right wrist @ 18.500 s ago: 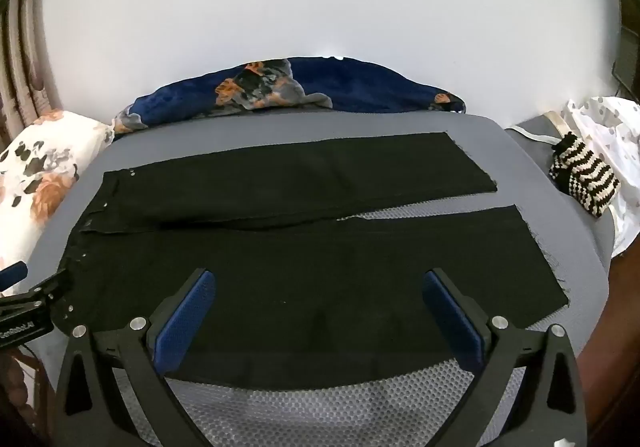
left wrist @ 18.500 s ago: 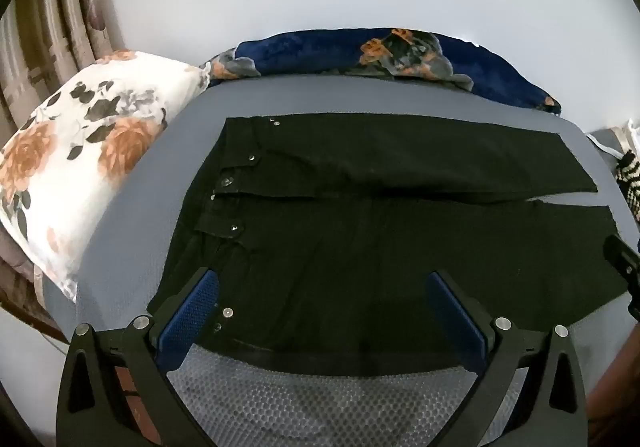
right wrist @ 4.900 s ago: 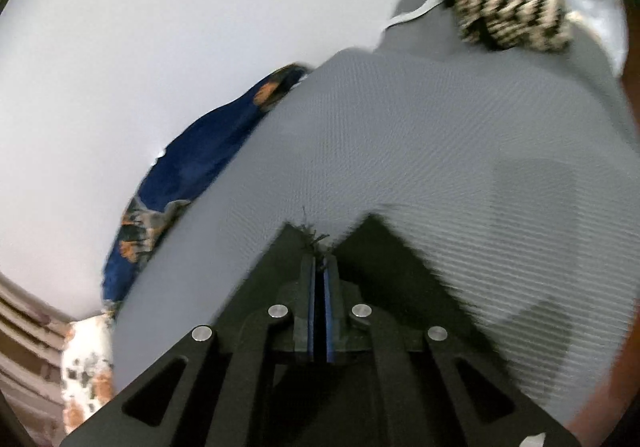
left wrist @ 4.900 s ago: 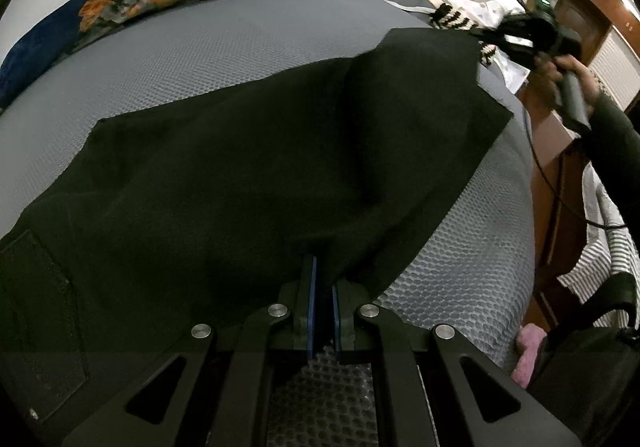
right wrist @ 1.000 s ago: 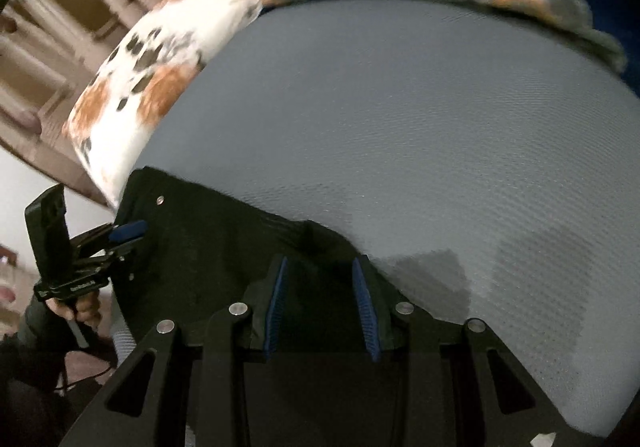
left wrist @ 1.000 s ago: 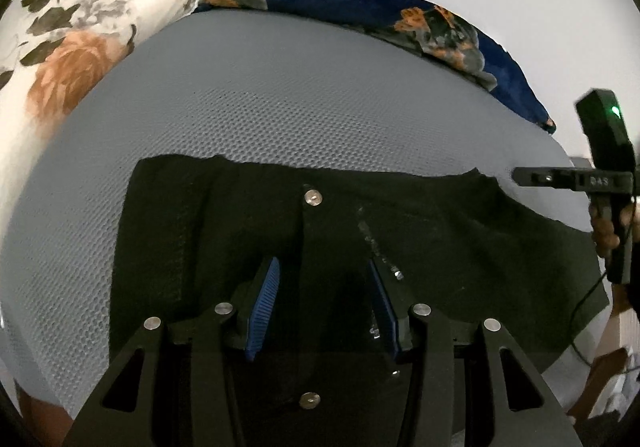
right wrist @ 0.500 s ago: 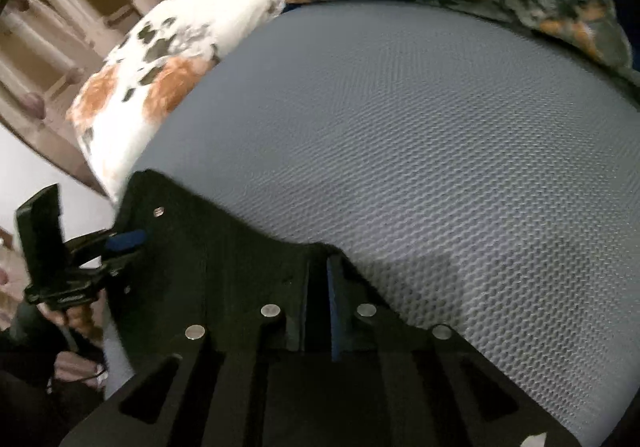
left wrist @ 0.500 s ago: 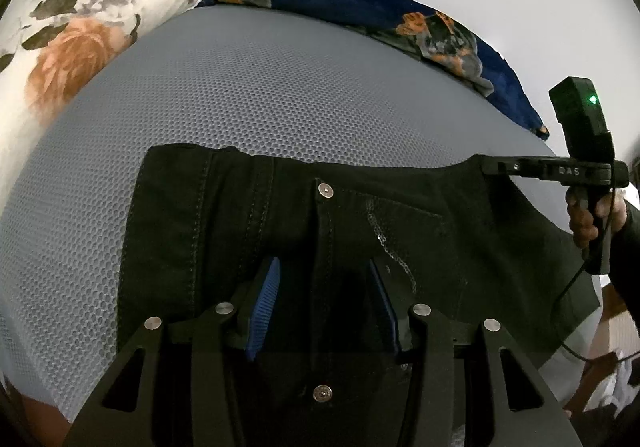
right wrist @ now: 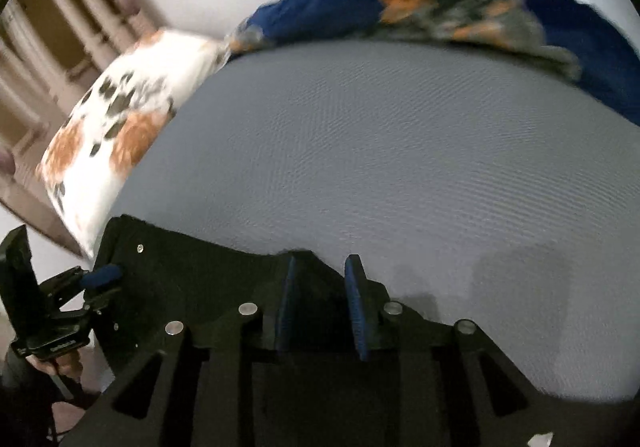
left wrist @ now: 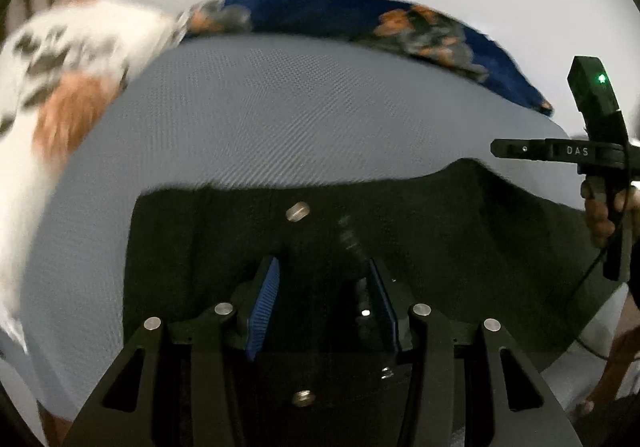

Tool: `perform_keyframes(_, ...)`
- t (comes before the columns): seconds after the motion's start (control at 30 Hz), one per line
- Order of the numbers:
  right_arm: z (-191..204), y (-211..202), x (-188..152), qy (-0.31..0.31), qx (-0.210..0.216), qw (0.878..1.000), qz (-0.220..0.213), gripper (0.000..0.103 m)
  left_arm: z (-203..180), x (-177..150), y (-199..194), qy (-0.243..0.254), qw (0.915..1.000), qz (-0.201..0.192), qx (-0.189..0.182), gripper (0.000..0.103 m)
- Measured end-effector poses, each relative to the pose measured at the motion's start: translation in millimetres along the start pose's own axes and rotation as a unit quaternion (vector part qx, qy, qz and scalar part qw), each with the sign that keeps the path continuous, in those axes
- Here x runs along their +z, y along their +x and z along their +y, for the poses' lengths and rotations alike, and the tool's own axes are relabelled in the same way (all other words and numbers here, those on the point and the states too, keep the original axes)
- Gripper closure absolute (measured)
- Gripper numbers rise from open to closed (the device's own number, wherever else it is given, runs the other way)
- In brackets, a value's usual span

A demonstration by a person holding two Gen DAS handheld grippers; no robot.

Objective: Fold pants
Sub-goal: 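Open both grippers and lift them off the folded trousers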

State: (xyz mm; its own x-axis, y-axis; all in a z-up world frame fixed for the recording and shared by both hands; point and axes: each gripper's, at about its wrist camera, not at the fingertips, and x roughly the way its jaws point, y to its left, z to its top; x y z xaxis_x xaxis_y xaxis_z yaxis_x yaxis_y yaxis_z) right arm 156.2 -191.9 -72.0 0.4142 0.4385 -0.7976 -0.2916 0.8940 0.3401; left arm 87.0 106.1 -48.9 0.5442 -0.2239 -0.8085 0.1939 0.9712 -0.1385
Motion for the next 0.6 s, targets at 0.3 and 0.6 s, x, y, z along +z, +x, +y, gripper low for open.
perform_keyframes(0.3, -72, -74, -73, 0.080, -0.147, 0.986, -0.021, 0.075, -82, 27, 17, 0.084, 0.9925, -0.015, -0.088, 0.056)
perform_keyframes(0.6, -108, -78, -107, 0.135, -0.204, 0.969, -0.021, 0.075, -137, 58, 76, 0.102, 0.9851, 0.016, -0.137, 0.056)
